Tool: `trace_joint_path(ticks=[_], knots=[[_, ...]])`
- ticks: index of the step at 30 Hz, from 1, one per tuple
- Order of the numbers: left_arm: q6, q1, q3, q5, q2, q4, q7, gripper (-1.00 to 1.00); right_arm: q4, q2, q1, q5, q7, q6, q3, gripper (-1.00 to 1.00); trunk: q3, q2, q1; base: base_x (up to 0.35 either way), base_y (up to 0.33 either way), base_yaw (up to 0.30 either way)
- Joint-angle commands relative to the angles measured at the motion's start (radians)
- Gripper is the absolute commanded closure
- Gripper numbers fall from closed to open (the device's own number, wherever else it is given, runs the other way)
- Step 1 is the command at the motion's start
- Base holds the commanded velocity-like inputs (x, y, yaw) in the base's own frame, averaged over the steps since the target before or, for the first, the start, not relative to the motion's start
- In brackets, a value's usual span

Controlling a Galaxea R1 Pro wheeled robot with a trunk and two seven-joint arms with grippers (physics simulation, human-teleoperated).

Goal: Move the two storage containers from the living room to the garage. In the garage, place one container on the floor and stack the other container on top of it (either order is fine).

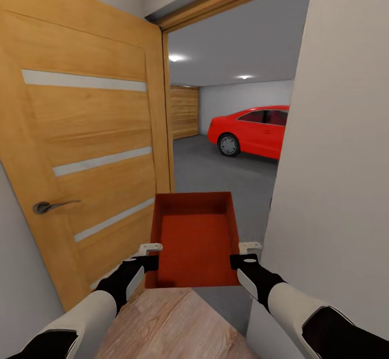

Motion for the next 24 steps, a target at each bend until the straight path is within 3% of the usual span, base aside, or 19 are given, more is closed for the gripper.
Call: trace_joint_path(ticks=[1, 12, 24], knots=[[-0.006, -0.001, -0.016, 0.020, -0.001, -0.005, 0.008, 1.00, 0.001, 0.000, -0.001, -0.038, 0.024, 0.007, 0.031, 1.00, -0.002, -0.002, 0.001, 0.166, 0.265, -0.003], [-0.006, -0.001, -0.016, 0.019, -0.001, -0.005, 0.008, 1.00, 0.001, 0.000, -0.001, -0.038, 0.023, 0.007, 0.031, 1.00, -0.002, -0.002, 0.001, 0.172, 0.274, -0.014], [-0.006, -0.001, -0.017, 0.018, -0.001, -0.005, 0.008, 1.00, 0.001, 0.000, -0.001, -0.038, 0.023, 0.007, 0.031, 1.00, -0.002, -0.002, 0.001, 0.113, 0.124, -0.221]])
